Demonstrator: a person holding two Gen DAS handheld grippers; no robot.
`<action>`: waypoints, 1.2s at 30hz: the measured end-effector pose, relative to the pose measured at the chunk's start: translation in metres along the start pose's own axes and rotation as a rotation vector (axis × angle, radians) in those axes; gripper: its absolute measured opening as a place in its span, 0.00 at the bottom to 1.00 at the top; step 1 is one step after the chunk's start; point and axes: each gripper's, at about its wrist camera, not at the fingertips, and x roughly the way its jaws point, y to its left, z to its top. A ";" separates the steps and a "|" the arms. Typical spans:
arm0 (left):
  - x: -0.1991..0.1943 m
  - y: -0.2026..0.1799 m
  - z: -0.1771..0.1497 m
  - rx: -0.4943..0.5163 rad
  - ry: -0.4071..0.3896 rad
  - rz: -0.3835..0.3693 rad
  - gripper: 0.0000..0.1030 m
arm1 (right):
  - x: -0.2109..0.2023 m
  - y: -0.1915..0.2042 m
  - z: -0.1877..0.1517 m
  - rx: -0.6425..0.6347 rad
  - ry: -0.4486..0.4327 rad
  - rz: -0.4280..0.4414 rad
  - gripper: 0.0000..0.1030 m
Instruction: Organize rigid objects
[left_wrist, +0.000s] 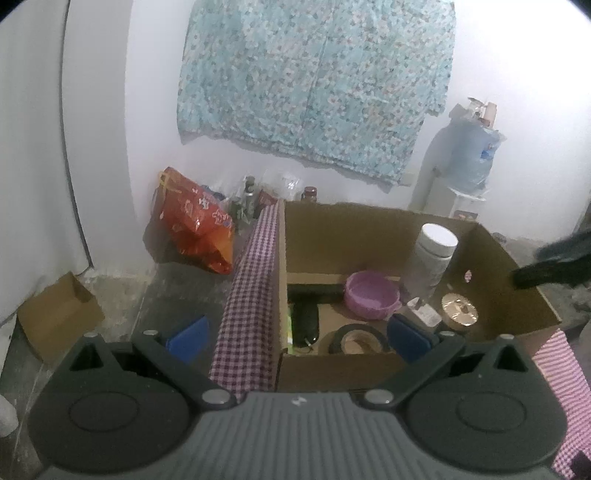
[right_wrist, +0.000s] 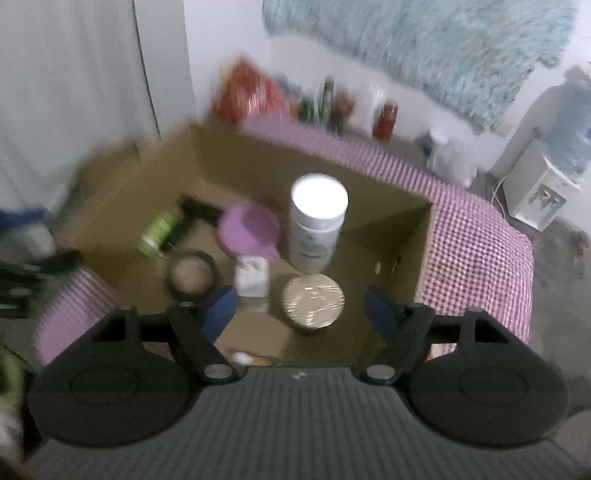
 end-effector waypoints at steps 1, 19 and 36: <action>-0.002 -0.002 0.001 0.001 -0.004 -0.001 1.00 | -0.016 0.001 -0.010 0.031 -0.040 0.003 0.80; -0.021 -0.051 -0.003 0.003 0.091 0.032 1.00 | -0.039 0.029 -0.114 0.447 -0.209 -0.027 0.99; -0.012 -0.076 0.000 0.061 0.090 0.059 1.00 | -0.031 0.026 -0.102 0.379 -0.212 -0.125 0.99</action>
